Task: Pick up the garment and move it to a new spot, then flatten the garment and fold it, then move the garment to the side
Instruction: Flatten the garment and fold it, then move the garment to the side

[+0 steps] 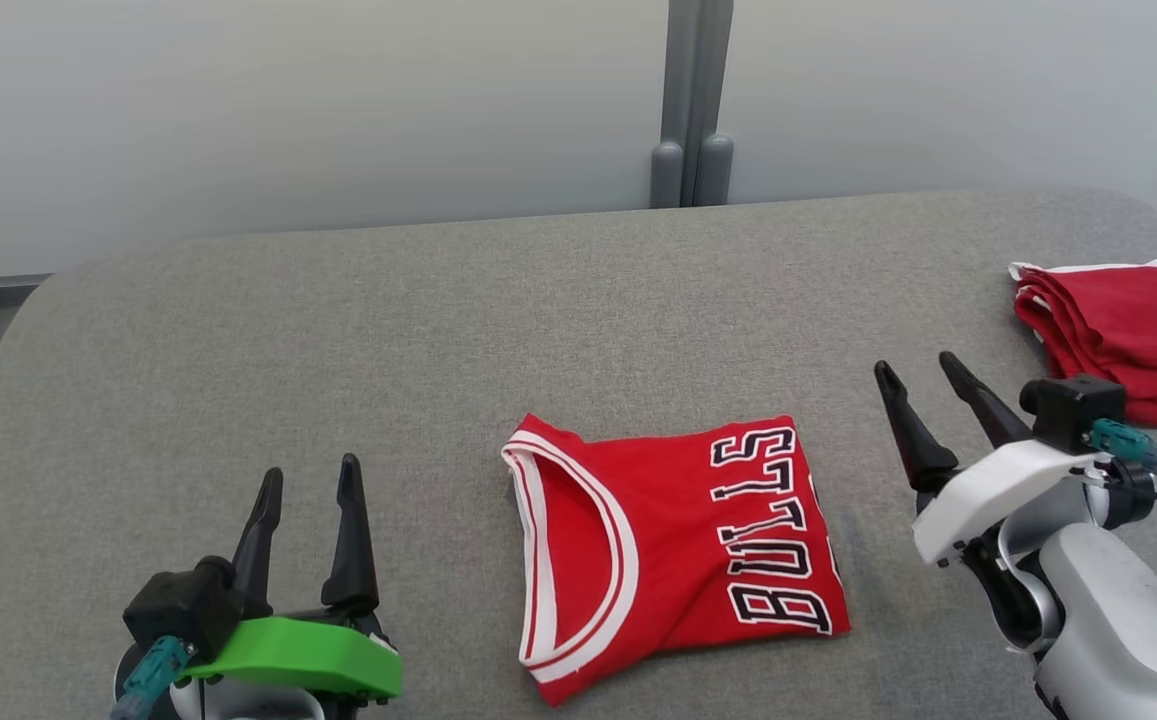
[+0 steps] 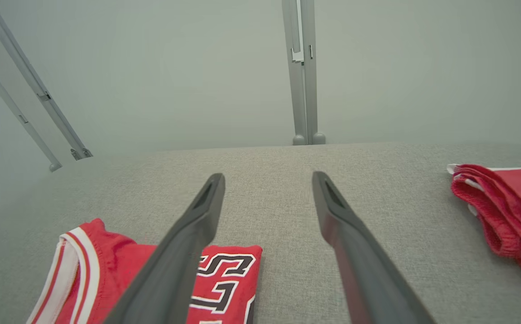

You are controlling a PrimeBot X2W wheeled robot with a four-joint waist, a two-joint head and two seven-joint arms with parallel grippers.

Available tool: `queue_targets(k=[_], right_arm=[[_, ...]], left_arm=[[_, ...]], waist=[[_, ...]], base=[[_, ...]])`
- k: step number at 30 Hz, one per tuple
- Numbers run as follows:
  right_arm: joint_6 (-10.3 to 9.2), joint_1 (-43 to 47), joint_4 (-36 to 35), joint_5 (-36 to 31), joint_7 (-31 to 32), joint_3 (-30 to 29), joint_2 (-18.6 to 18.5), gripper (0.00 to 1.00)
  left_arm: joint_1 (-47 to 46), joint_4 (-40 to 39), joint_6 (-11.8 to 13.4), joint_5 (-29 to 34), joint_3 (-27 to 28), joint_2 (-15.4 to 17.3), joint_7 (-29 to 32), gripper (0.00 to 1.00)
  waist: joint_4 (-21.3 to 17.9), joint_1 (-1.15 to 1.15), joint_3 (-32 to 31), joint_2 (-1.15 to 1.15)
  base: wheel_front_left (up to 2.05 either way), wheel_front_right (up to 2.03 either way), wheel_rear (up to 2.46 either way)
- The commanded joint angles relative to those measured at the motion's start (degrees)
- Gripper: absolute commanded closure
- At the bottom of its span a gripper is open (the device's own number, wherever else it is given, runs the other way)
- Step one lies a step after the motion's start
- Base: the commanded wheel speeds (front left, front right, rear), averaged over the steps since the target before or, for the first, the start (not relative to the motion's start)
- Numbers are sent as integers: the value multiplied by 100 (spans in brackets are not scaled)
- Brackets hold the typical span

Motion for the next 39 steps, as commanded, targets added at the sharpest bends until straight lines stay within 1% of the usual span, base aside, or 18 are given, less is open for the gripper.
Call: queue_targets(k=[1,4,8,9,10,15,18,20,26,30,31,32,33,34,35,36,39], right_arm=[[0,157,-122,-90,166,-125,-41,0],[0,352,-382,-218,612,-340,-91,0],[0,557,-688,-221,1384,-378,-203,0],[0,605,-740,-175,1589,-341,-229,0],[0,605,-740,-175,1589,-341,-229,0],[0,716,-825,209,2450,-230,-320,0],[0,591,-599,526,2914,-211,-311,0],[0,498,-430,633,3067,-184,-278,0],[0,216,179,918,3324,-100,-214,0],[0,58,507,1090,3434,-11,-187,0],[0,29,558,1136,3439,22,-182,10],[0,7,599,1171,3428,55,-182,33],[0,-14,632,1196,3408,91,-184,53],[0,-41,655,1223,3400,142,-187,64],[0,-70,676,1246,3382,184,-195,85],[0,-100,689,1273,3341,222,-197,100],[0,-183,760,1309,3146,314,-199,100]], left_arm=[[80,-15,39,6,26,36,-21,0],[99,-37,59,10,54,46,-33,0],[75,-53,64,26,64,48,-42,0],[59,-50,61,29,63,44,-45,0],[59,-50,61,29,63,44,-45,0],[-39,-25,29,36,48,1,-55,0],[-143,-13,3,59,57,-5,-55,0],[-182,0,-6,73,60,-6,-54,0],[-284,46,-53,89,55,-20,-66,0],[-321,74,-58,100,71,-26,-75,0],[-326,80,-61,101,74,-27,-77,0],[-330,84,-60,102,78,-28,-78,0],[-331,90,-57,103,82,-29,-80,0],[-329,93,-53,104,87,-29,-82,0],[-324,97,-50,105,92,-29,-84,0],[-314,102,-48,107,95,-31,-84,0],[-311,119,-64,114,70,-30,-88,0]], waist=[[-7,0,4,0],[4,0,26,0],[66,0,85,0],[89,0,101,0],[89,0,101,0],[260,0,227,0],[442,0,384,0],[535,0,459,0],[777,0,622,0],[851,0,650,0],[862,0,651,0],[869,0,650,0],[871,0,648,0],[869,0,644,0],[861,0,640,0],[851,0,635,0],[802,0,616,0]], base=[[0,0,0],[0,0,0],[0,0,0],[0,0,0],[0,0,0],[0,0,0],[0,0,0],[0,0,0],[0,0,0],[0,0,0],[0,0,0],[0,0,0],[0,0,0],[0,0,0],[0,0,0],[0,0,0],[0,0,0]])
